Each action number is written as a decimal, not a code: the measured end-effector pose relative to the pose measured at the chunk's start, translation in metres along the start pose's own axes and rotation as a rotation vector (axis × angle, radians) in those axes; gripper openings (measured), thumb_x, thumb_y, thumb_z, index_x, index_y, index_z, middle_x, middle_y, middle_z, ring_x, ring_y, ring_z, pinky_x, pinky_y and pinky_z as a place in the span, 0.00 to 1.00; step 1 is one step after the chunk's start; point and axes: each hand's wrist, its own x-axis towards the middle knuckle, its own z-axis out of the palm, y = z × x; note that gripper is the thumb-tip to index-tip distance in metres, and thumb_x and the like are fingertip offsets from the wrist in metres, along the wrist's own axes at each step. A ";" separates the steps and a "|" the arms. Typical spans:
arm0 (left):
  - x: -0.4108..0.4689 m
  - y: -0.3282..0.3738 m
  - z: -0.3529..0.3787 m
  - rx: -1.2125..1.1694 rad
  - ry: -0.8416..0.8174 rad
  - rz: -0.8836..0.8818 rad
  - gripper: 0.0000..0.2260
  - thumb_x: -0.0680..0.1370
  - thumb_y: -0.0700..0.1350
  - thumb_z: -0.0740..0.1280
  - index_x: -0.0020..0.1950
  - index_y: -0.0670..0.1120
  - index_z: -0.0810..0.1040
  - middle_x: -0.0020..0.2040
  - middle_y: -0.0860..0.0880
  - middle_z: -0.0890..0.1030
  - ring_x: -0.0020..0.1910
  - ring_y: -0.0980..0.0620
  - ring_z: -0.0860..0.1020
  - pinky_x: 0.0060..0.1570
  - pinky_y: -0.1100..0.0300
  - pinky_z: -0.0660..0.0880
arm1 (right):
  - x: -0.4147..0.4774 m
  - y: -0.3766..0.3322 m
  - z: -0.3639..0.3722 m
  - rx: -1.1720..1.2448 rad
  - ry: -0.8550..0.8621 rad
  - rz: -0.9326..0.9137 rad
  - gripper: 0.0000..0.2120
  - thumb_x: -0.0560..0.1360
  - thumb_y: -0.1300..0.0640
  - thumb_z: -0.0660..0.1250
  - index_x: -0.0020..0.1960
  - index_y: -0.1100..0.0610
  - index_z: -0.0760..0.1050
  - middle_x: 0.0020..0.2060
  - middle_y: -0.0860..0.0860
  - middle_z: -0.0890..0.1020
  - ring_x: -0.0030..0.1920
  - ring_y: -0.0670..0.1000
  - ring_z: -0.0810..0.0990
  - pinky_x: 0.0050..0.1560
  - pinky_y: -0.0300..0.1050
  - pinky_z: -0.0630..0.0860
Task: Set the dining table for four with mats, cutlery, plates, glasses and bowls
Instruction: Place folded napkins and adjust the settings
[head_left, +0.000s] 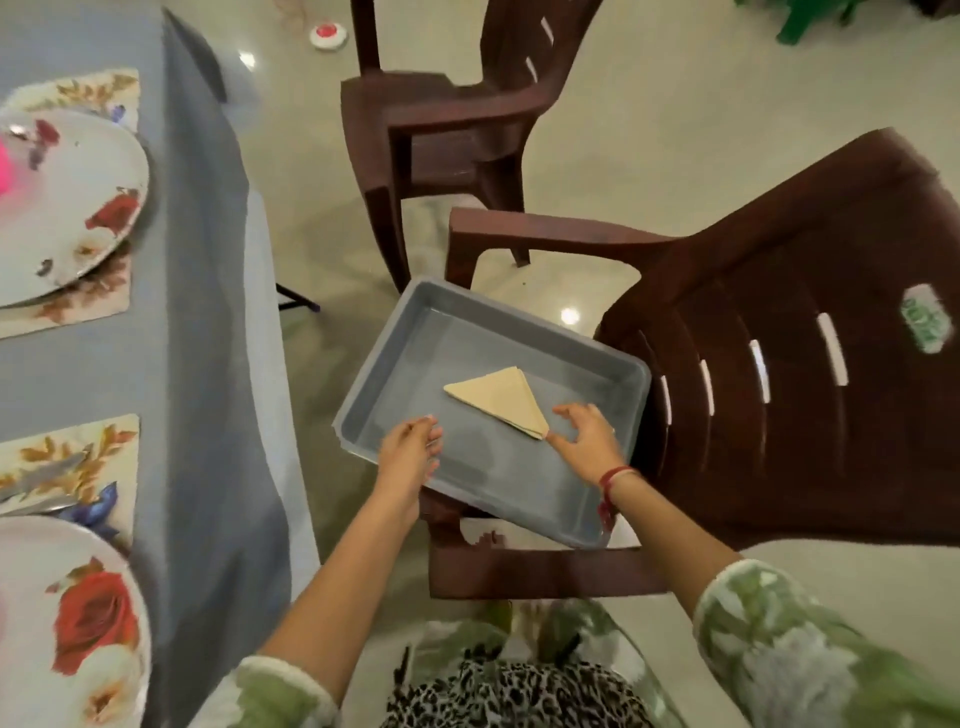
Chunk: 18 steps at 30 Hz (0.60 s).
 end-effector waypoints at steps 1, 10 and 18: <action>0.016 -0.002 0.008 0.014 0.026 0.002 0.05 0.80 0.45 0.62 0.46 0.47 0.75 0.44 0.49 0.78 0.45 0.53 0.77 0.45 0.61 0.73 | 0.016 0.005 0.006 -0.023 -0.024 0.036 0.20 0.74 0.54 0.68 0.65 0.56 0.72 0.61 0.57 0.72 0.63 0.57 0.72 0.65 0.50 0.67; 0.146 -0.047 0.071 0.101 0.081 -0.112 0.08 0.80 0.42 0.61 0.42 0.49 0.73 0.39 0.50 0.74 0.40 0.53 0.73 0.39 0.62 0.70 | 0.136 0.063 0.086 -0.192 -0.080 0.211 0.34 0.75 0.46 0.64 0.74 0.58 0.56 0.68 0.59 0.64 0.66 0.61 0.67 0.65 0.54 0.66; 0.174 -0.073 0.066 0.082 0.145 -0.236 0.06 0.80 0.45 0.62 0.55 0.45 0.73 0.50 0.48 0.76 0.51 0.51 0.76 0.46 0.60 0.73 | 0.158 0.065 0.122 -0.083 0.099 0.379 0.27 0.70 0.51 0.71 0.65 0.53 0.64 0.59 0.55 0.74 0.57 0.59 0.75 0.57 0.52 0.72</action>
